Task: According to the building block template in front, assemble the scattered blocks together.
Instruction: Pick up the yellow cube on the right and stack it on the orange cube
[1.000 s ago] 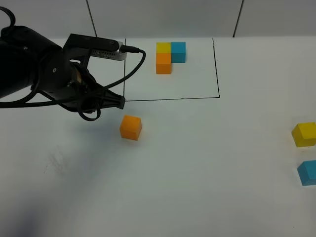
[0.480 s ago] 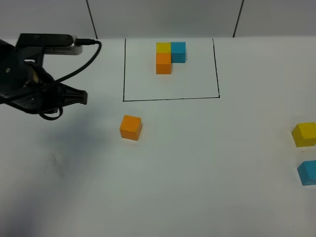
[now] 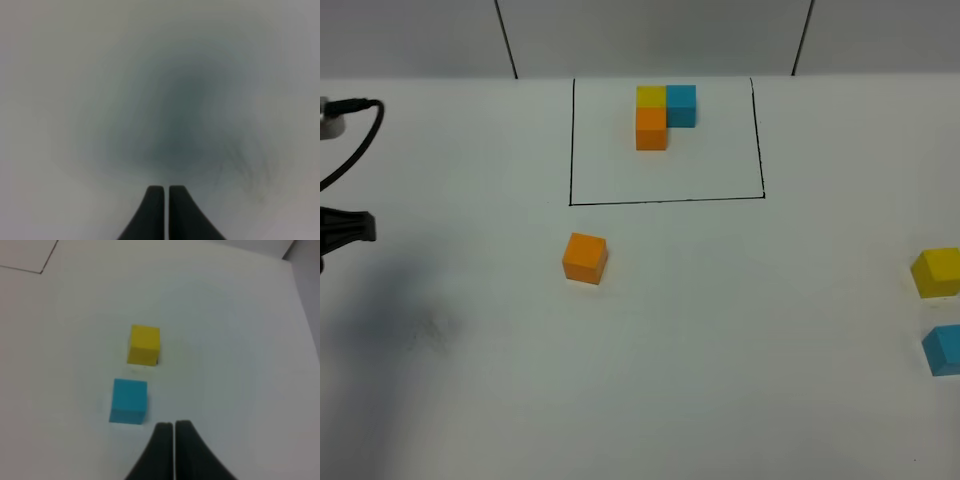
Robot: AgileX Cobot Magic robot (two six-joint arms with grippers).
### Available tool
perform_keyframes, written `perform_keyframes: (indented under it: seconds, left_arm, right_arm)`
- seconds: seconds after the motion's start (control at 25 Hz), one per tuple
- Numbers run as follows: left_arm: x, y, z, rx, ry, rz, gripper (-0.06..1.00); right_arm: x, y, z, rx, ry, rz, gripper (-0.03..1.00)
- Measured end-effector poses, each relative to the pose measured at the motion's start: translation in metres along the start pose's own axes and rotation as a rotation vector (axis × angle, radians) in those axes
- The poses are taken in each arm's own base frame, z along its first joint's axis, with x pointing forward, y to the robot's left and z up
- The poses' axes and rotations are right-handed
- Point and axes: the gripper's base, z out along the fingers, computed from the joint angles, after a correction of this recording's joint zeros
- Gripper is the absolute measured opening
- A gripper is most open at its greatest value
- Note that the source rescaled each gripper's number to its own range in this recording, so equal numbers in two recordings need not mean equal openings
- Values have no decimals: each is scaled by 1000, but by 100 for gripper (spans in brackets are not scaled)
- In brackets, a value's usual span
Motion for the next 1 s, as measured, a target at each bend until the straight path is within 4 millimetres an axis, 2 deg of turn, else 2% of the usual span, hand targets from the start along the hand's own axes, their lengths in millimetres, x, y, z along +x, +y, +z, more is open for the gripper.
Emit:
perform_keyframes:
  seconds: [0.2,0.36,0.72,1.0]
  left_arm:
    - [33,33,-5,-52,22,-94,0]
    - [59,50,-13,-87,35,-154,0]
    - [105,61,-35,-109,26,-194,0]
    - [130,65,-53,-112,-18,-225,0]
  right_arm:
    - [0,0,0,0,0,0,1]
    - [0,0,0,0,0,0,1]
    - [0,0,0,0,0,0,1]
    - [0,0,0,0,0,0,1]
